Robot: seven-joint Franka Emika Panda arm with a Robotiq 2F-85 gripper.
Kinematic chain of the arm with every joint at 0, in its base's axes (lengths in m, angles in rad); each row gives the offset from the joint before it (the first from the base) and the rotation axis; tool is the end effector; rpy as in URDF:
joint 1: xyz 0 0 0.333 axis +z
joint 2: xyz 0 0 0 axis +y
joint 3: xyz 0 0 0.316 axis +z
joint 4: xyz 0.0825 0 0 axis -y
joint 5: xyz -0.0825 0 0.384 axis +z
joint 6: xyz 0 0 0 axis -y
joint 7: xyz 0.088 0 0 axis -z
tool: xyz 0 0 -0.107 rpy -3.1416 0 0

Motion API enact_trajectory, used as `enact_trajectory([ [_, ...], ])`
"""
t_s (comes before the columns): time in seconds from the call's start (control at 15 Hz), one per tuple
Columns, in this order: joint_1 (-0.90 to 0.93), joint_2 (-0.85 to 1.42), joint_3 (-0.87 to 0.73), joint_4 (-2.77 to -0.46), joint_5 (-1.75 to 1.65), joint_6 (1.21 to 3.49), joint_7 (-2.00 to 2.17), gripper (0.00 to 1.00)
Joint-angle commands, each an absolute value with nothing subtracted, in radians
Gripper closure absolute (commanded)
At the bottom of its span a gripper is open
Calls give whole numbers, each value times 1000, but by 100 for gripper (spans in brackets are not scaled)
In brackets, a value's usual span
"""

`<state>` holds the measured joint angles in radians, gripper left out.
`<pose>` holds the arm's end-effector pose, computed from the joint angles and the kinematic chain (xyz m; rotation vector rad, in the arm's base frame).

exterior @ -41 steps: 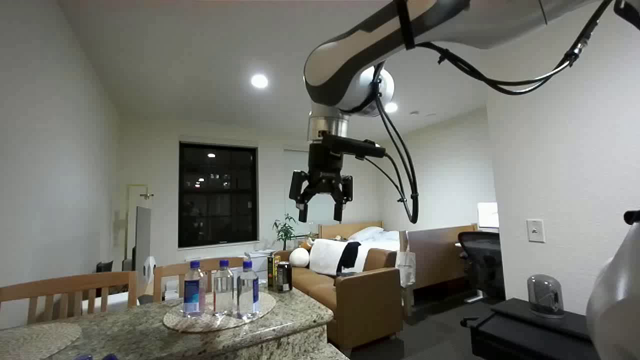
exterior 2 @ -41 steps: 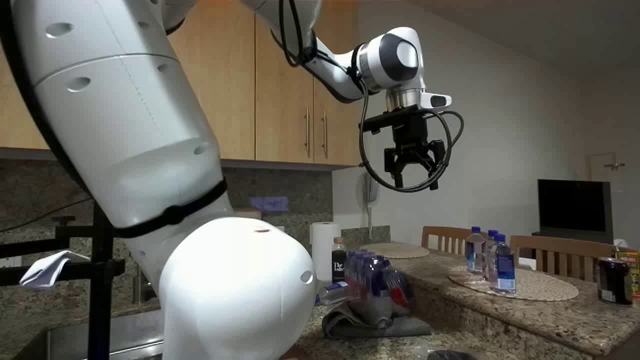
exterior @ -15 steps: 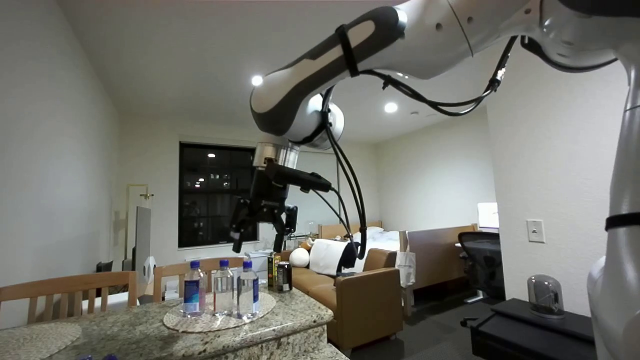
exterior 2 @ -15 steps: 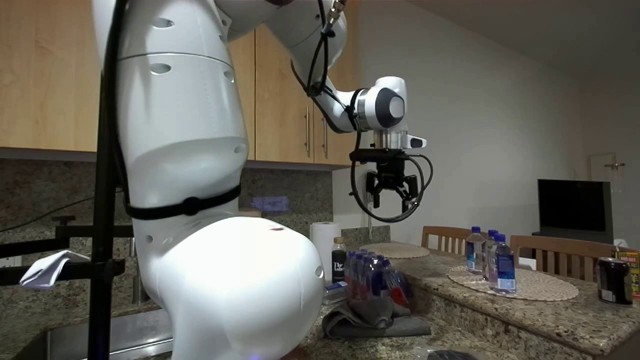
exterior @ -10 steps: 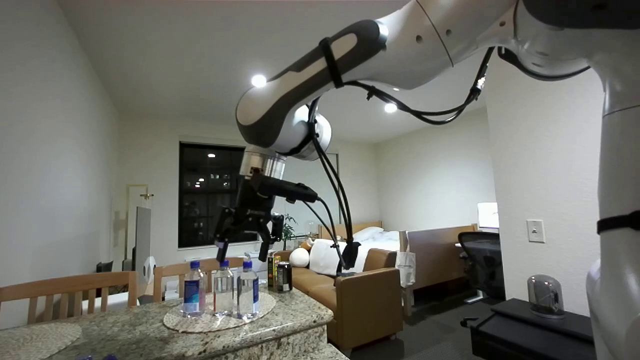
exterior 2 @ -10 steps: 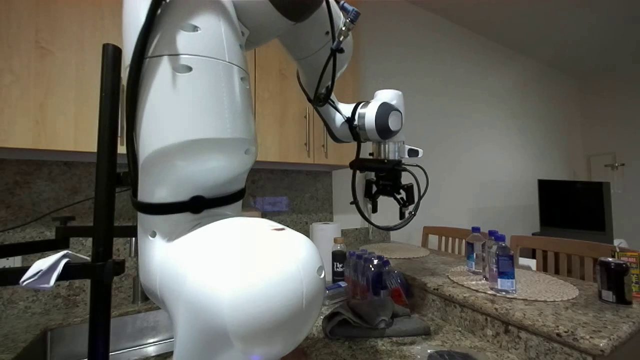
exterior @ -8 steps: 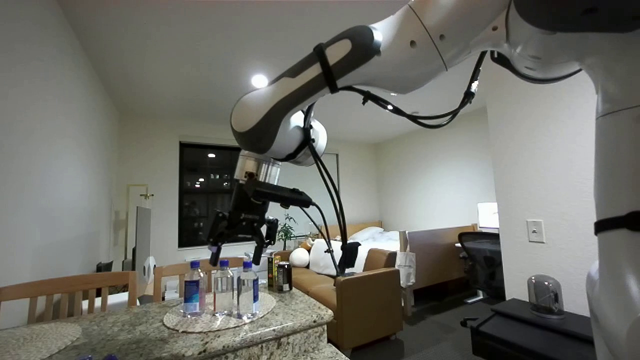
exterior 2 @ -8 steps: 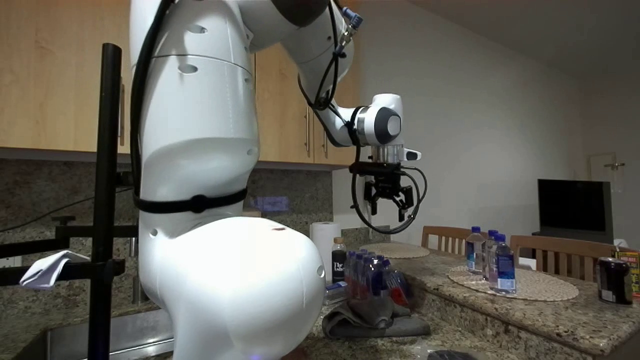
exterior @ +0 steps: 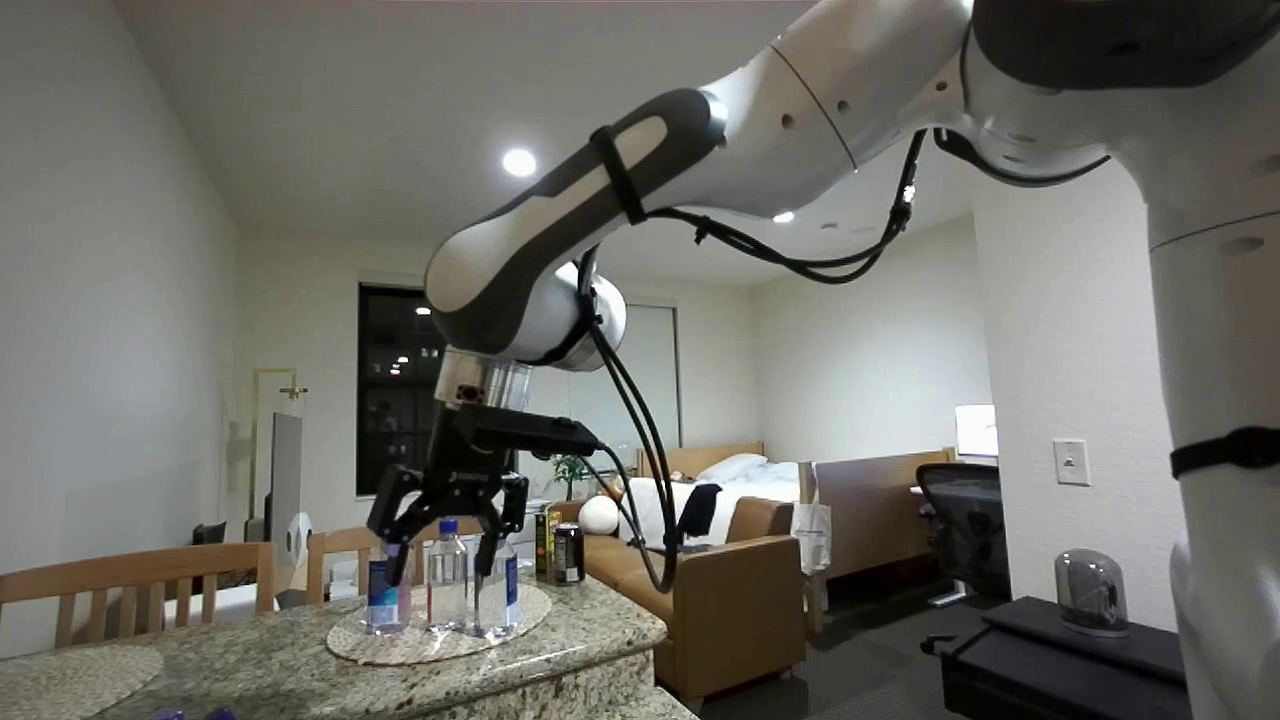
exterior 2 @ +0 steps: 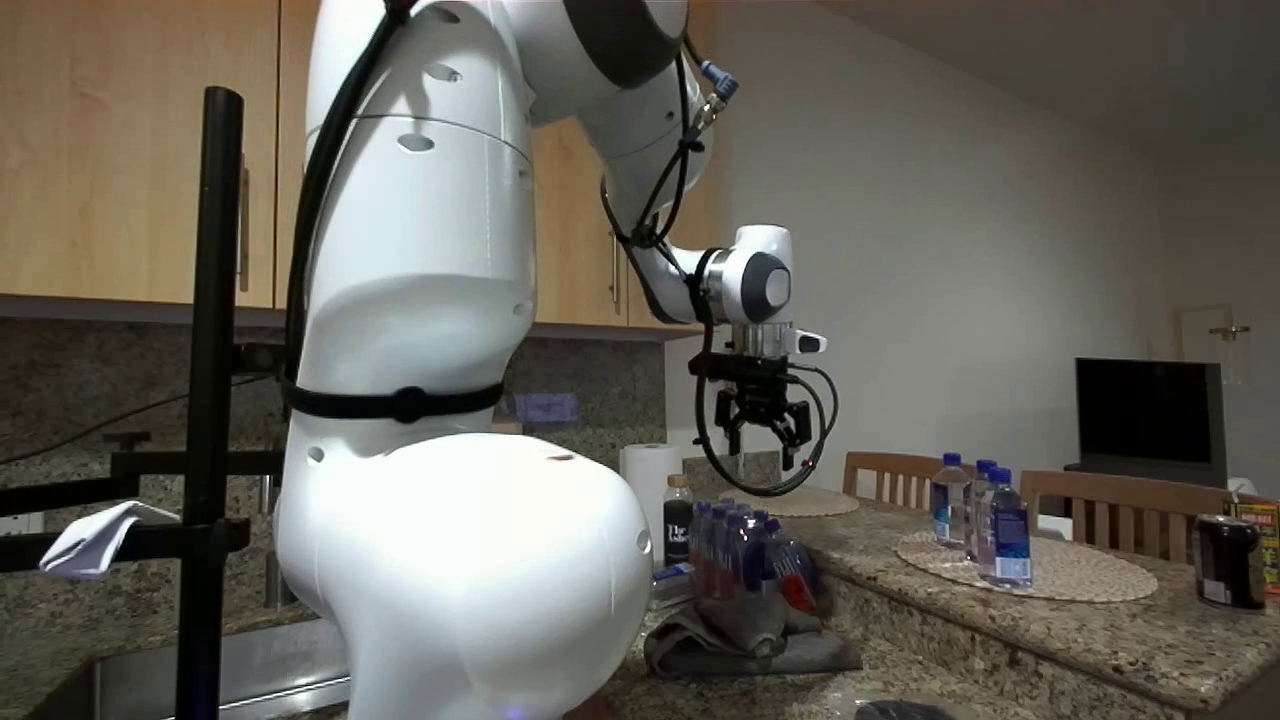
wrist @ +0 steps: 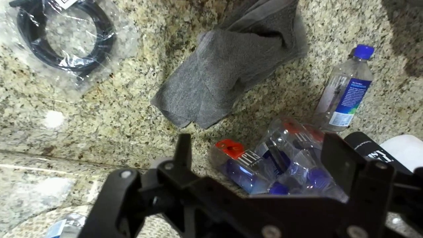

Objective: Unfold the cloth on the counter

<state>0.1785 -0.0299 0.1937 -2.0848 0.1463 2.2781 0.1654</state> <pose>0.5210 0.2079 0.4607 -2.9530 -0.1843 -0.2732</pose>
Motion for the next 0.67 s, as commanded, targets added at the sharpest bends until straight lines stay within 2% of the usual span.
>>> enact_trajectory([
  [0.0, 191, -1, 201, -2094, 137, 2341, 177, 0],
  [0.6, 219, 101, 202, -2096, 61, 2376, 202, 0],
])
